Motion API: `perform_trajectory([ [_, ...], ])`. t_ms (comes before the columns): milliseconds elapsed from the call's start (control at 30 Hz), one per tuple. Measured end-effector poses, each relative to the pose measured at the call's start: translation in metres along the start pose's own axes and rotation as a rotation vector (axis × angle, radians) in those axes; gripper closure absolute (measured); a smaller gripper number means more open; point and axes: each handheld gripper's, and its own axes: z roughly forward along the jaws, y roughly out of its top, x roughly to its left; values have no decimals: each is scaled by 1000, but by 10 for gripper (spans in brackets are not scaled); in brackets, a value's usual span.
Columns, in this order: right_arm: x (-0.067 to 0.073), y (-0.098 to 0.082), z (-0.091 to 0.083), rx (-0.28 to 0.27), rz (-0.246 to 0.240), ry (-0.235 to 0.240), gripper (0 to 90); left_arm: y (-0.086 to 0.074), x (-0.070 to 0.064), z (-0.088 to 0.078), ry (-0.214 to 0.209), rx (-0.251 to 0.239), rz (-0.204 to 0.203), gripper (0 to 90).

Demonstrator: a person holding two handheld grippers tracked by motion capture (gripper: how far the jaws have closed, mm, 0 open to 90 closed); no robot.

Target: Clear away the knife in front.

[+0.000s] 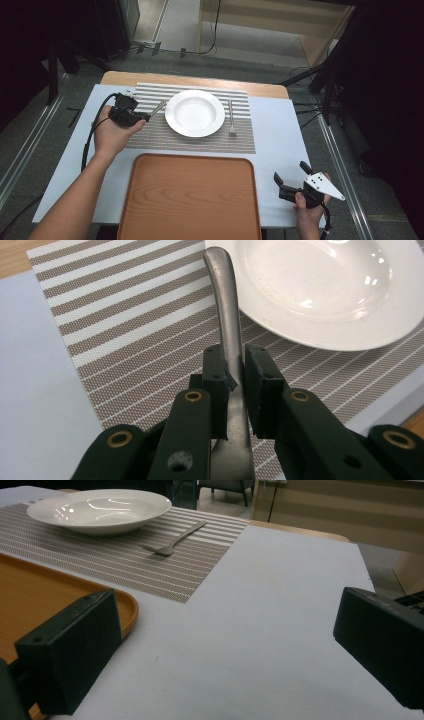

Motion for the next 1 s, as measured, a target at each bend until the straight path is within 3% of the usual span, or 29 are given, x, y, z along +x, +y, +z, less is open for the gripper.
perform_trajectory([
  [367, 0, 0, 0, -1, 4, 0, 0, -20, -25, -12, -46, -34, 7, 783],
  [533, 0, 0, -1, -2, 5, -1, 0, -35, -40, -14, -47, -31, 26, 783],
  [733, 0, 0, 0, -2, 4, 1, 0, -55, -52, -18, -77, -45, 16, 783],
  [1000, 0, 0, -1, -1, 4, 1, 0, -73, -66, -25, -70, -53, 26, 783],
])
